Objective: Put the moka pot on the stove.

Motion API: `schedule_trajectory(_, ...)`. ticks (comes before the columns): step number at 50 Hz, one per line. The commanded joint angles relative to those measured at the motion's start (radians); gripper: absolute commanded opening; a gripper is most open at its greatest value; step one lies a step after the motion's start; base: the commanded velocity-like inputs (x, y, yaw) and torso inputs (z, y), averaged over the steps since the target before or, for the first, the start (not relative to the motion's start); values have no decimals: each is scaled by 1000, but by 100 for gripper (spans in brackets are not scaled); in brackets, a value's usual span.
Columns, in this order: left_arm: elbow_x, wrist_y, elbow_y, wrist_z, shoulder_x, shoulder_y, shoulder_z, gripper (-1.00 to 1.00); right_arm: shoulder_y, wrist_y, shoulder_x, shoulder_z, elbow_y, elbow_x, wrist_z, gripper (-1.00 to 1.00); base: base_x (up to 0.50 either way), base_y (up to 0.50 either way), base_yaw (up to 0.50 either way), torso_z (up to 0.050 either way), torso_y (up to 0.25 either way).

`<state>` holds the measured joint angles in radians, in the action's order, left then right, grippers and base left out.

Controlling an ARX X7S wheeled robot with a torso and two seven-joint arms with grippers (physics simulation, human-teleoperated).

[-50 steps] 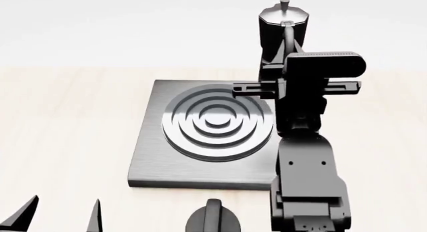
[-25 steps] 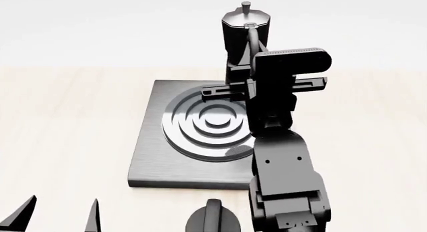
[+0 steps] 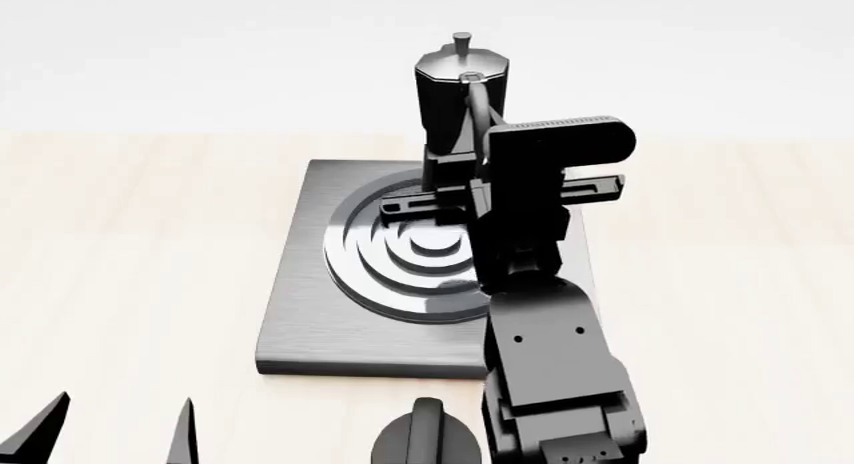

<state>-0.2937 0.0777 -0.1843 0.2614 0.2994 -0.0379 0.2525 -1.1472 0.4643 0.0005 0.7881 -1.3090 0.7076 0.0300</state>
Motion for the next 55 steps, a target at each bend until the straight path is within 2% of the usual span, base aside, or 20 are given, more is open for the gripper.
schedule_trajectory(1,-6,-1,-12,-4,1,-1,-1,100,9,8,0,33,0,10,-4,-100,0,0,0,0,0)
schedule_trajectory(14,-9,-3,-15,1,4,-1,1,100,29,-3,0,48,0,21,-5,-100,0,0,0,0,1)
schedule_trajectory(43,-17,-6,-15,9,13,0,6,100,28,24,0,264,0,227,2,-100,0,0,0,0,1)
schedule_trajectory(55,-19,-7,-14,11,16,-1,10,100,29,31,0,312,0,274,6,-100,0,0,0,0,2)
